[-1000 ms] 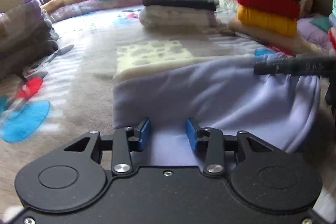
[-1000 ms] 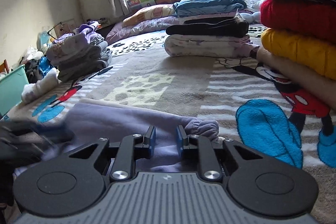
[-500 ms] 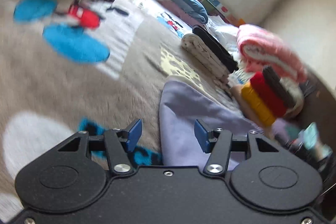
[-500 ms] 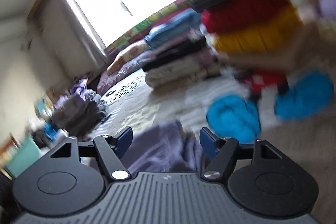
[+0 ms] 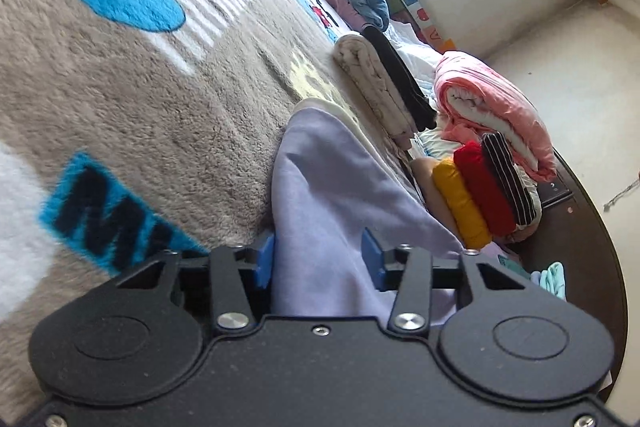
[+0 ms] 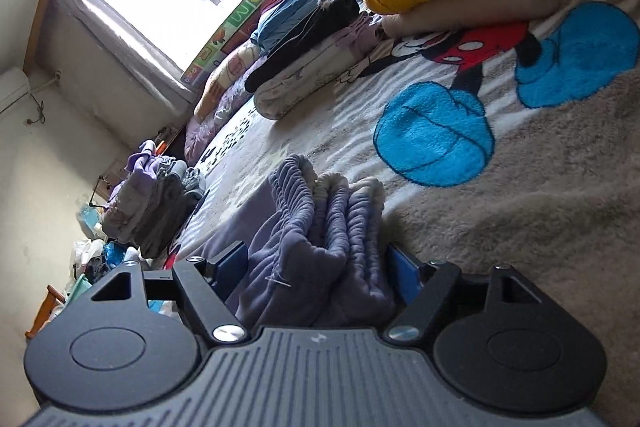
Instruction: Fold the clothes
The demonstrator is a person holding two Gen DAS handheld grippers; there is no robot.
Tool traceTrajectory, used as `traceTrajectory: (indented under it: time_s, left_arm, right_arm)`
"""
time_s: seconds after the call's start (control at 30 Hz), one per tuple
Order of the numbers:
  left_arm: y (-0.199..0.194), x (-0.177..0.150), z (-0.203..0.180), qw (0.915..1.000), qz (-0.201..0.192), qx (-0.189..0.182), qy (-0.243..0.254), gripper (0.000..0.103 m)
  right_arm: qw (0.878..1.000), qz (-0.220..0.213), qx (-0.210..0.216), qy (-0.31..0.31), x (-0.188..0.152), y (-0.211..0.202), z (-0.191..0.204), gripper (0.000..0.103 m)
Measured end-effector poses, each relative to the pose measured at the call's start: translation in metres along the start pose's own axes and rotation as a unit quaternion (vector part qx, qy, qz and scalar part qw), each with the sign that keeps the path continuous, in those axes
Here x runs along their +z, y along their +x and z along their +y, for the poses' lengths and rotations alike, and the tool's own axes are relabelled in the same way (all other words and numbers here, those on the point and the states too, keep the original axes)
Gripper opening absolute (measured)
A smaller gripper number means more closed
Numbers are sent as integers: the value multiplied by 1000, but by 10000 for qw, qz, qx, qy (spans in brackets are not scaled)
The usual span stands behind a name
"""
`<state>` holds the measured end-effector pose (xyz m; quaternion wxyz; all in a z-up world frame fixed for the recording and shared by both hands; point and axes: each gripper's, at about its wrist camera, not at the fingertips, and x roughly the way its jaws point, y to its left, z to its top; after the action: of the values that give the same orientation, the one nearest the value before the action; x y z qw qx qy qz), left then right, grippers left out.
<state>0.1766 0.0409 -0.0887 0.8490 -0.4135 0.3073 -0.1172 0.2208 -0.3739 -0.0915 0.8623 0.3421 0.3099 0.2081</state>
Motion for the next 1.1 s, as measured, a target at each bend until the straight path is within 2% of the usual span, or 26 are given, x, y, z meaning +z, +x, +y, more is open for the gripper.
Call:
traceTrajectory:
  time_s: [0.17, 0.2, 0.23, 0.27, 0.33, 0.47, 0.63, 0.67, 0.7, 0.73, 0.77, 0.8, 0.83, 0.9, 1.03, 1.07, 1.1]
  left_arm:
    - [7, 4, 9, 9997, 83, -46, -232, 22]
    - [7, 5, 9, 9996, 96, -70, -255, 21]
    - [6, 6, 7, 9996, 98, -98, -242, 14]
    - [5, 8, 6, 9996, 101, -126, -228, 12]
    - [3, 10, 3, 9996, 106, -182, -201, 8]
    - [-8, 27, -13, 9990, -14, -439, -35, 6]
    - [-23, 58, -30, 9975, -236, -658, 83, 7]
    - [-21, 62, -27, 9982, -196, -564, 93, 7]
    - [-17, 64, -23, 9990, -99, -426, 111, 12]
    - [-12, 64, -15, 9996, 66, -247, 102, 39]
    - [-11, 61, -2, 9997, 235, -59, 30, 64]
    - [-13, 56, 10, 9995, 293, 73, -78, 63]
    - [-18, 50, 22, 9995, 287, 49, -158, 63]
    - [-30, 40, 34, 9994, 178, -193, -203, 62]
    - [-27, 39, 27, 9997, 213, -112, -54, 62]
    - [-24, 39, 25, 9998, 202, -86, 5, 62]
    - [-20, 38, 23, 9998, 185, -39, 99, 59]
  right_arm:
    - [9999, 15, 65, -80, 2, 6, -1, 74]
    - [9999, 40, 62, -126, 2, 7, 0, 71]
    - [9998, 77, 38, -193, 1, 8, 2, 67]
    - [9997, 87, 6, -233, -1, 8, 4, 58]
    - [9999, 83, 60, -118, -2, 6, 1, 47]
    - [9990, -129, 313, 294, 0, -3, -3, 39]
    - [9923, -454, 848, 784, 5, -8, 12, 37]
    - [9918, -476, 849, 825, 4, -6, 15, 40]
    - [9934, -427, 674, 822, 2, -3, 15, 45]
    - [9952, -345, 407, 816, -3, 1, 12, 62]
    - [9959, -302, 238, 821, -6, 2, 9, 67]
    - [9957, -322, 226, 841, -9, -1, 6, 64]
    - [9955, -342, 215, 862, -11, -3, 3, 67]
    - [9963, -321, 175, 780, -13, -4, 4, 72]
    - [9985, -212, 87, 496, -14, 4, 13, 78]
    - [9991, -156, 75, 384, -15, 8, 17, 83]
    - [9996, -99, 45, 254, -15, 13, 21, 85]
